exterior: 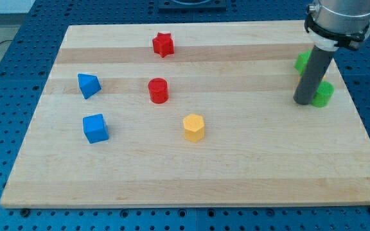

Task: Push the green circle into the yellow heart

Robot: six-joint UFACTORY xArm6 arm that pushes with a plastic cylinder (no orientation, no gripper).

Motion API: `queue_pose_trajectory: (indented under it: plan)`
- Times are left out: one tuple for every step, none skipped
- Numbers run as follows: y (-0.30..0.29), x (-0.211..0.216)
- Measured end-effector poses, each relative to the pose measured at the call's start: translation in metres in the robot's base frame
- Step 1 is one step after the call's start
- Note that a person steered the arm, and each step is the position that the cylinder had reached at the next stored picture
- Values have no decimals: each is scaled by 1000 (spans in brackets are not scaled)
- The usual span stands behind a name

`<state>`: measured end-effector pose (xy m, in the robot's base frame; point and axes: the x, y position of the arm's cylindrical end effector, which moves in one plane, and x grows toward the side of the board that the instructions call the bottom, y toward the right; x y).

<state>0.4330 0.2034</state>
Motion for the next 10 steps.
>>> queue_pose_trajectory:
  plan:
    - [-3, 17]
    - [-2, 41]
    - [6, 39]
    - [8, 27]
    - [15, 20]
    - [24, 20]
    - [28, 31]
    - [39, 45]
    - [16, 54]
    - [-83, 112]
